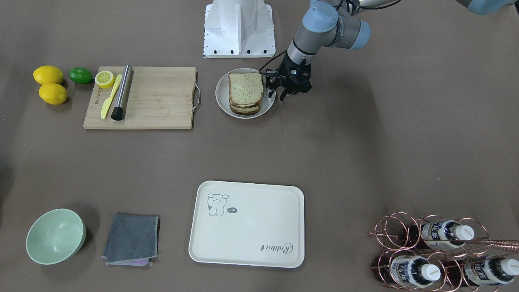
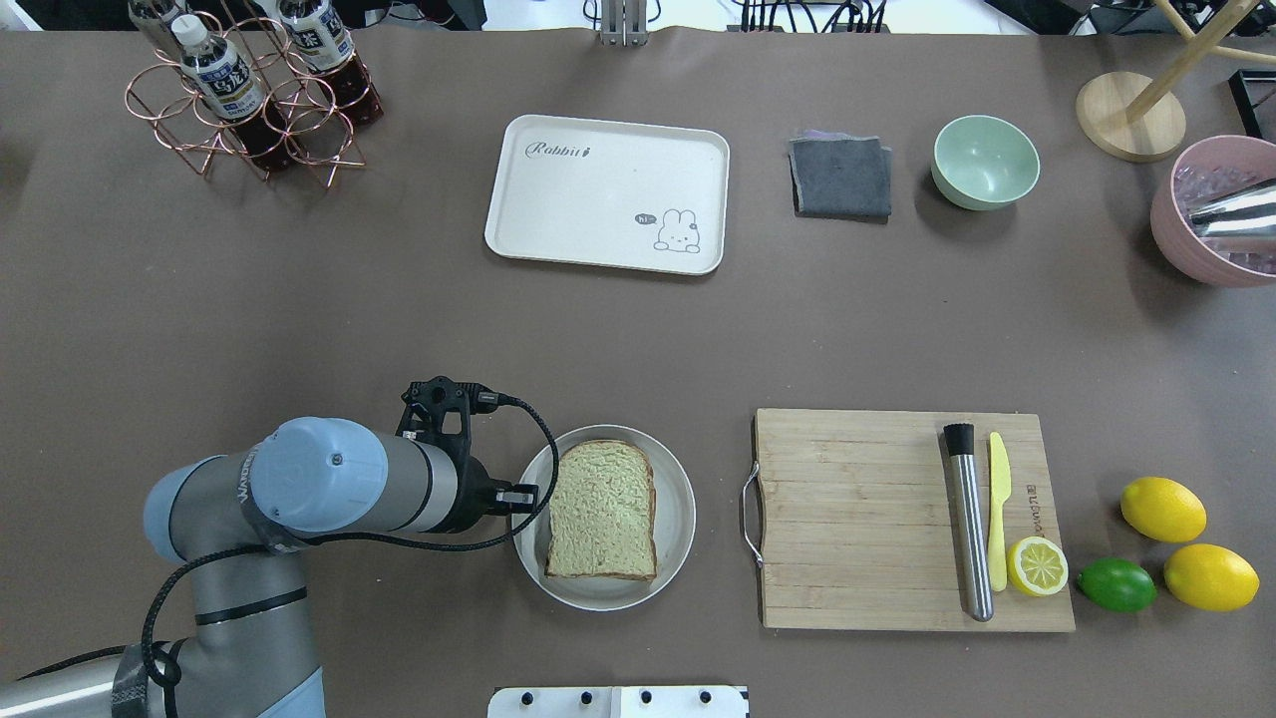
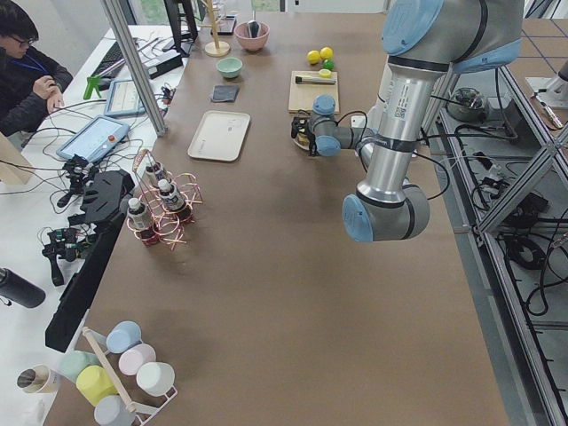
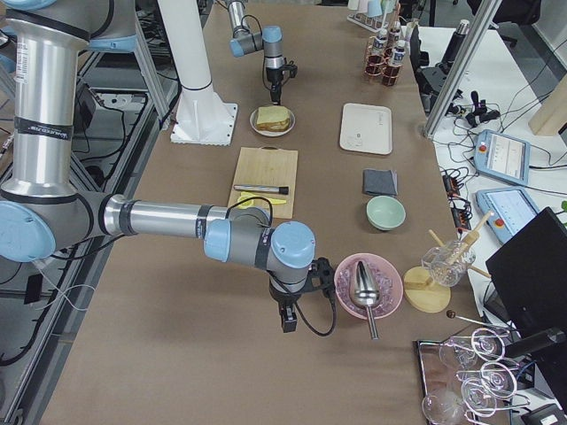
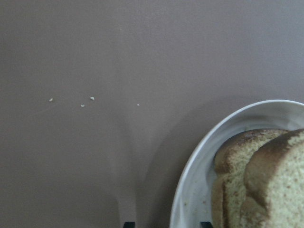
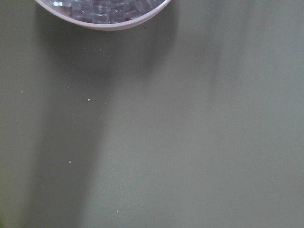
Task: Make sandwich and place on tray
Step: 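Move the left gripper to the white plate rim and grasp it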
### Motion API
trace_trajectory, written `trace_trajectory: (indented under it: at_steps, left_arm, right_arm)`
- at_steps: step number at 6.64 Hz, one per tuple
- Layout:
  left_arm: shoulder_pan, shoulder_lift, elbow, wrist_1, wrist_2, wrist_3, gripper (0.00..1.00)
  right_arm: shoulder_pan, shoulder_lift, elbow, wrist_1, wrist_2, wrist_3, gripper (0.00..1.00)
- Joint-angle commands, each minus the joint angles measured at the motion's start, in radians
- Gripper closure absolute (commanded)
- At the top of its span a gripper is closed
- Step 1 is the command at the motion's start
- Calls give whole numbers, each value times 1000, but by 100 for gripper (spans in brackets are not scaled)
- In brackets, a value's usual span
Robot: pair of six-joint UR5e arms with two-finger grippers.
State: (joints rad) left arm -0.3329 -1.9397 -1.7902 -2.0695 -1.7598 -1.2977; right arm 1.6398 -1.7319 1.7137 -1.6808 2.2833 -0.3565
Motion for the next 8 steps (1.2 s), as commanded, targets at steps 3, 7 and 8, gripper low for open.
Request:
trace_trajectory:
  at_steps: [3, 7, 8]
  left_arm:
    - [6, -4, -1, -3, -4, 3, 98]
    - [-23, -11, -11, -1, -27, 8, 100]
    - [-96, -19, -11, -3, -131, 9, 100]
  right_arm:
    - [0, -2, -6, 1, 2, 4, 0]
    - [0, -2, -19, 3, 1, -4, 0]
    - [0, 0, -26, 4, -1, -2, 0]
